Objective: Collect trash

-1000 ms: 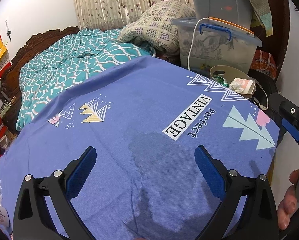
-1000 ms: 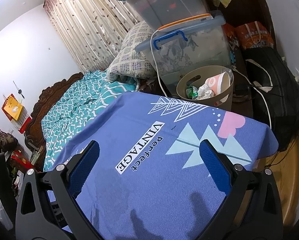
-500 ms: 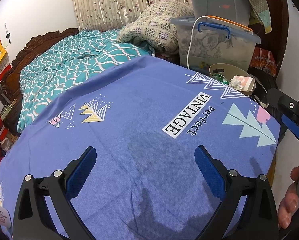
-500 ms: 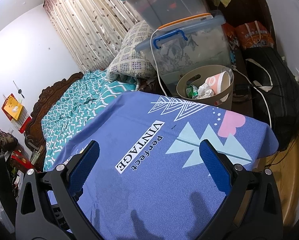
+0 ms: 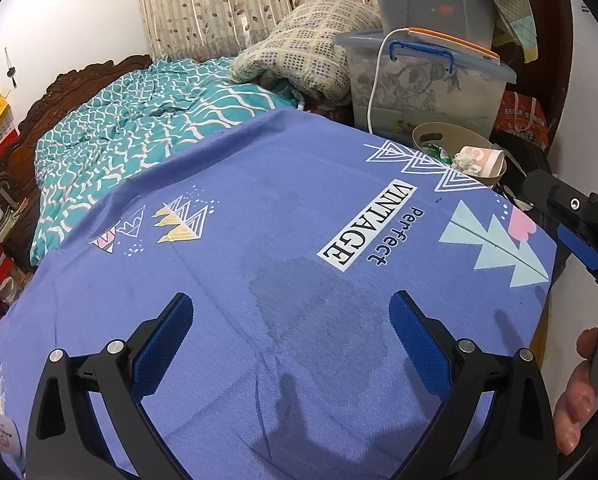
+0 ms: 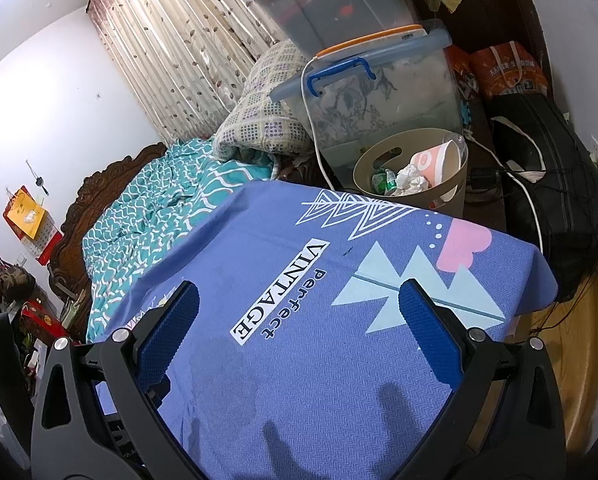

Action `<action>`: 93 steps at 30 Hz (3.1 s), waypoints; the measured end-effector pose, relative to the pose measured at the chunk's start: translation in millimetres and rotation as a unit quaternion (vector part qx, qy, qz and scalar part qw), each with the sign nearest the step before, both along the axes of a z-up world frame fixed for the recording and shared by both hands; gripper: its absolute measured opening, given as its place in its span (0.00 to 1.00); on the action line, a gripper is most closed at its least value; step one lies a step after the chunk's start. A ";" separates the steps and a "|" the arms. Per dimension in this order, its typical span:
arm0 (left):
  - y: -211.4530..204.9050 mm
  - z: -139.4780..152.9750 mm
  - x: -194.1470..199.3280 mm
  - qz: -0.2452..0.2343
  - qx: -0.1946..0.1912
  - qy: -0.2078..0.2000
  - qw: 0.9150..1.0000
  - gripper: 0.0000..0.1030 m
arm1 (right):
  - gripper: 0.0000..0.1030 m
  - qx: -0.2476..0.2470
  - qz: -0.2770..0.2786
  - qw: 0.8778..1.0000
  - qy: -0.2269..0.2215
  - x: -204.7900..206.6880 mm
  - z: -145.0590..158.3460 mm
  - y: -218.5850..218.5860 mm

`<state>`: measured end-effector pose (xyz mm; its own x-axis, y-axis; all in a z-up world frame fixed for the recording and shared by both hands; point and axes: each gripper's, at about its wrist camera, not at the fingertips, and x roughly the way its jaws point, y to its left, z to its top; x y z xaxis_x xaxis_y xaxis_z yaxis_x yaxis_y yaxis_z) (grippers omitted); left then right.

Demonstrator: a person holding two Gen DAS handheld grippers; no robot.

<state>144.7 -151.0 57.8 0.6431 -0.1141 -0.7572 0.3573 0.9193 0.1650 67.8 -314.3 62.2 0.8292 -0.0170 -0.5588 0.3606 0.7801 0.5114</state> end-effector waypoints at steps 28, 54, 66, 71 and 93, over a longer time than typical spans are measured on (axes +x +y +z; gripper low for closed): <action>4.0 -0.7 -0.3 0.010 -0.003 0.004 1.000 0.92 | 0.96 0.002 0.009 1.000 0.003 2.0 -1.8 1.5; 0.3 -3.5 -0.4 0.001 0.003 0.009 1.000 0.92 | 0.96 0.000 0.010 1.000 0.003 5.2 0.5 1.2; 0.5 -9.4 -1.3 -0.001 0.006 0.015 1.000 0.92 | 0.96 0.002 0.012 1.000 0.006 6.6 -4.8 0.0; 0.5 -11.1 -2.5 -0.002 0.006 0.017 1.000 0.92 | 0.96 0.001 0.012 1.000 0.007 6.8 -6.1 1.3; 3.8 -18.2 -4.1 -0.002 0.004 0.023 1.000 0.92 | 0.96 0.001 0.012 1.000 0.007 5.8 -6.2 2.9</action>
